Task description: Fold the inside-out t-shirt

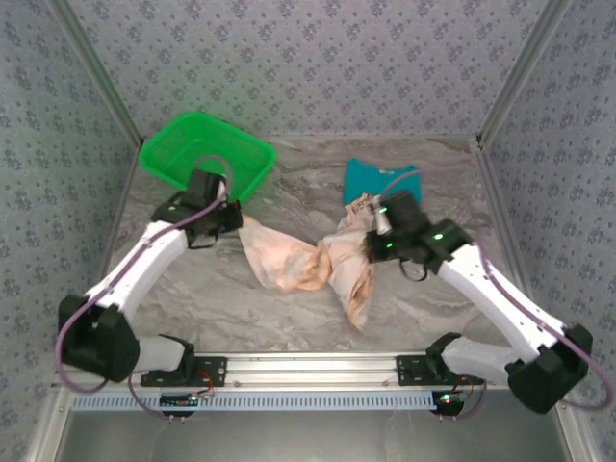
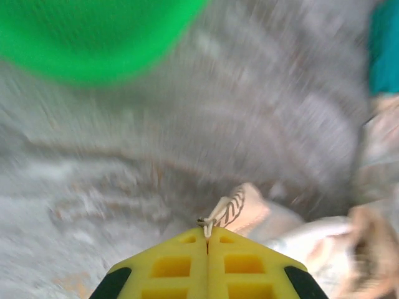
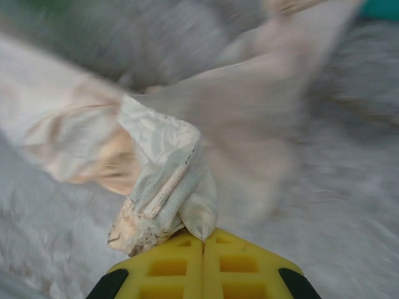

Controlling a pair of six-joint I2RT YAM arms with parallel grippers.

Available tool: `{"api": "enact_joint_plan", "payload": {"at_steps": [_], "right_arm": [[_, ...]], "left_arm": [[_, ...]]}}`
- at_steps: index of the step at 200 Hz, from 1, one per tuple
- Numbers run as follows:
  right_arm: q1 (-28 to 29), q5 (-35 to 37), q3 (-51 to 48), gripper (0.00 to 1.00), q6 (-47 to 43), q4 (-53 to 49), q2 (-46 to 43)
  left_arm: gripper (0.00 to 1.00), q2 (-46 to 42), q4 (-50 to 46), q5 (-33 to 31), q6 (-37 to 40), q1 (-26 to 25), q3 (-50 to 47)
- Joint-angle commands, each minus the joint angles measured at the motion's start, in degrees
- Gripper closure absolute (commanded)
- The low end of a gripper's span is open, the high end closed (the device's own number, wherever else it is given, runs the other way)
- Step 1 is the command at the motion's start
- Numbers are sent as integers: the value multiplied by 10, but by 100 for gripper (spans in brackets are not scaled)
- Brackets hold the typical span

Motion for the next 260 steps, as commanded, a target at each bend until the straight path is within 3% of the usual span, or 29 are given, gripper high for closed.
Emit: {"api": "enact_joint_plan", "payload": {"at_steps": [1, 23, 45, 56, 69, 78, 84, 105, 136, 153, 176, 191, 217, 236, 260], "right_arm": [[-153, -8, 12, 100, -7, -104, 13], [-295, -57, -5, 100, 36, -87, 69], [-344, -72, -28, 100, 47, -38, 123], [-350, -59, -25, 93, 43, -40, 153], [-350, -45, -23, 79, 41, -45, 181], [-347, -45, -25, 69, 42, -45, 195], [-342, -39, -28, 66, 42, -45, 201], [-288, 22, -19, 61, 28, -56, 197], [-139, 63, 40, 54, -9, -70, 199], [-82, 69, 80, 51, 0, -68, 215], [-48, -26, 81, 50, 24, 1, 234], [-46, -63, 75, 50, 36, 33, 252], [-72, -13, 69, 49, 36, 19, 269], [-123, -13, 35, 49, 36, 22, 261], [-201, -52, -14, 49, 39, 41, 254]], "left_arm": [[100, -24, -52, -11, 68, 12, 34], [100, -8, -81, 19, 96, 21, 38], [100, 9, -105, 27, 108, 28, 42], [100, 14, -115, 24, 110, 32, 40], [94, 27, -132, 20, 100, 42, 36], [79, 42, -145, 28, 88, 49, 31], [69, 55, -152, 39, 83, 54, 27], [59, 85, -148, 89, 71, 57, 9], [46, 85, -133, 114, 57, 50, -5], [43, 75, -103, 140, 73, 6, 0], [33, 97, -11, 152, 69, -102, 1], [30, 146, 46, 177, 45, -135, 15], [27, 241, 71, 131, 25, -140, 75], [25, 302, 74, 100, 39, -139, 123], [25, 375, 78, 134, 45, -140, 184]]}}
